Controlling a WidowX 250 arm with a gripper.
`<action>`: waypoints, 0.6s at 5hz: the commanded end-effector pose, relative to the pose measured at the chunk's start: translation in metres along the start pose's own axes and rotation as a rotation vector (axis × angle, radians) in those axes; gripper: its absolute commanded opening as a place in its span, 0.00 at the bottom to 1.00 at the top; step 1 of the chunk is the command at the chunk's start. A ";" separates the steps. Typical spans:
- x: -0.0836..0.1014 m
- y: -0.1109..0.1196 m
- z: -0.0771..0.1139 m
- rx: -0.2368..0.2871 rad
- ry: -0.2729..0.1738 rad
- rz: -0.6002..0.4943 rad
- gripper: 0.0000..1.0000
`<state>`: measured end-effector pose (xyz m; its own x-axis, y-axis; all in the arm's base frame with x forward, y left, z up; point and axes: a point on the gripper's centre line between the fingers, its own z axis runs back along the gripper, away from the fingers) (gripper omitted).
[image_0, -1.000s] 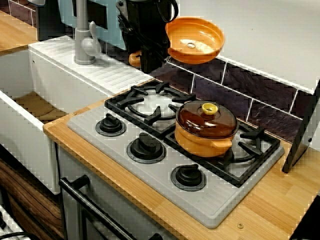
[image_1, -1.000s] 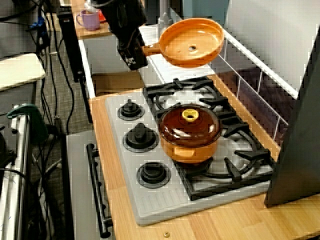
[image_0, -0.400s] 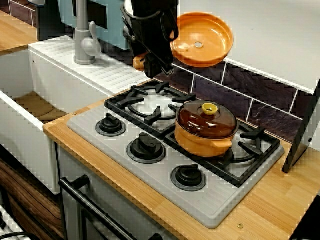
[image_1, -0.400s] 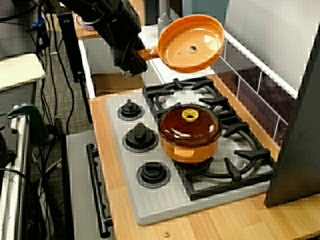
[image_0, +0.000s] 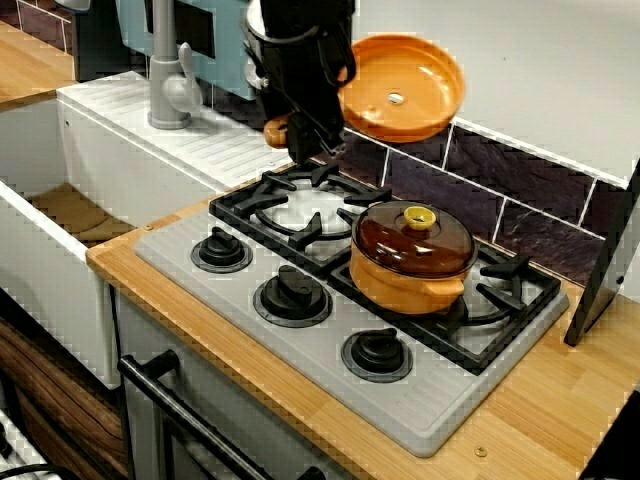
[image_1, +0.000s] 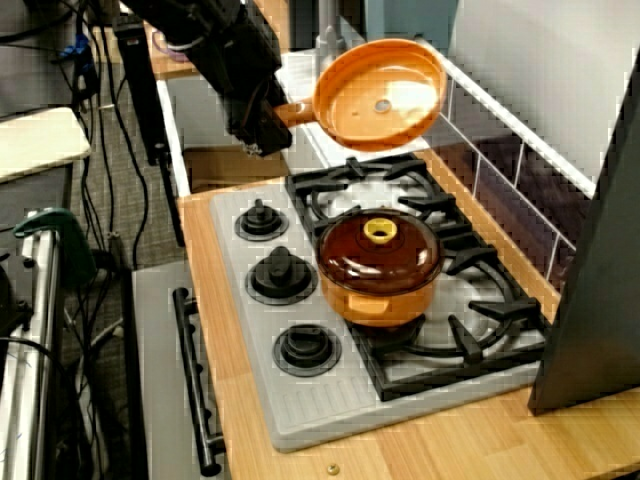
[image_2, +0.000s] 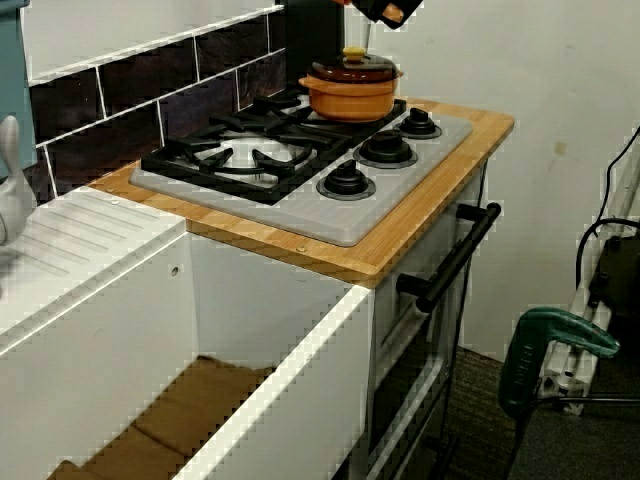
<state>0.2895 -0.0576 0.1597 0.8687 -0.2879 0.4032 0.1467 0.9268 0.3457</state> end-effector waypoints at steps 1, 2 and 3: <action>-0.008 0.027 -0.016 -0.082 0.071 0.091 0.00; -0.017 0.040 -0.028 -0.109 0.102 0.127 0.00; -0.021 0.050 -0.036 -0.117 0.121 0.149 0.00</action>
<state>0.2956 0.0014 0.1312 0.9447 -0.1200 0.3051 0.0645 0.9804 0.1860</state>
